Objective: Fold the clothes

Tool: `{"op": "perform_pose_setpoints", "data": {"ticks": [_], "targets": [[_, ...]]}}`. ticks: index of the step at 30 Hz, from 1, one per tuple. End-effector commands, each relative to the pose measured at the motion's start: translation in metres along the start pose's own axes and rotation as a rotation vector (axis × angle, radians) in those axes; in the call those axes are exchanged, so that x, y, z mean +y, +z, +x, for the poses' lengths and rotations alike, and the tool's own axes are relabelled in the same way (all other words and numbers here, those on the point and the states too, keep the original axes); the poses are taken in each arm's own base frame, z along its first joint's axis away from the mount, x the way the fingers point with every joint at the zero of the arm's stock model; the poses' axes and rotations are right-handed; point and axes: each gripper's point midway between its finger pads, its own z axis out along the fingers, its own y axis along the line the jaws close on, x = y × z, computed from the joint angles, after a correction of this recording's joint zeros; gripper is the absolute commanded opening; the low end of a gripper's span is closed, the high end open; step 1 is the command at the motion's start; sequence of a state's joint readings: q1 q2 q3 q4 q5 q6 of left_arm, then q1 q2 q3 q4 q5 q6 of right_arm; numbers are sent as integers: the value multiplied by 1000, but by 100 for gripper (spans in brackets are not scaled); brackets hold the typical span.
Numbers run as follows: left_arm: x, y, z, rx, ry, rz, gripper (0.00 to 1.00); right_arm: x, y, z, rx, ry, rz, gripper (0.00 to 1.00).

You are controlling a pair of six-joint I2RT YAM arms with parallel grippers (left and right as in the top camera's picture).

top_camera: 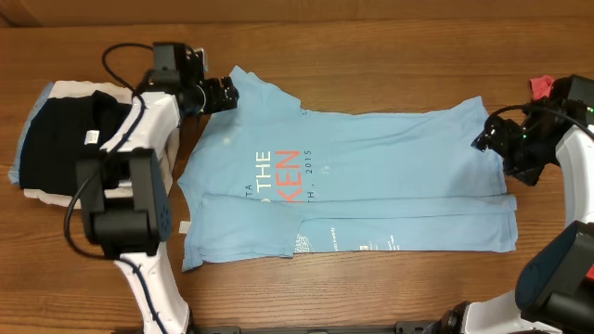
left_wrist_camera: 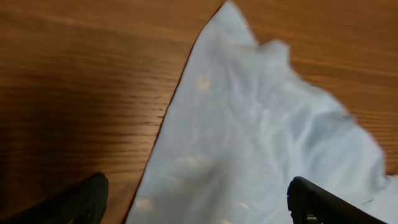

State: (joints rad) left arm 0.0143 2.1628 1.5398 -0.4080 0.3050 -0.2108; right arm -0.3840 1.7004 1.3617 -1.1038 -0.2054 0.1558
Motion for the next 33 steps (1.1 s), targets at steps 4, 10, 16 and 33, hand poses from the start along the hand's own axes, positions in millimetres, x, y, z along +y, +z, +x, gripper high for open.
{"op": "perform_pose_setpoints", "data": {"ticks": [4,10,16,33], "targets": [[6,27,9,36,-42,11,87,4,-14,-9,-51,-20,2,88],[2,37,32,119,-68,65,28,4,-14,-9,-51,-20,2,88],[6,34,46,176,-93,49,11,4,-14,-10,-53,-21,1,88],[-8,-28,-8,52,-201,79,4,21,33,-141,-457,-134,-71,78]]}}
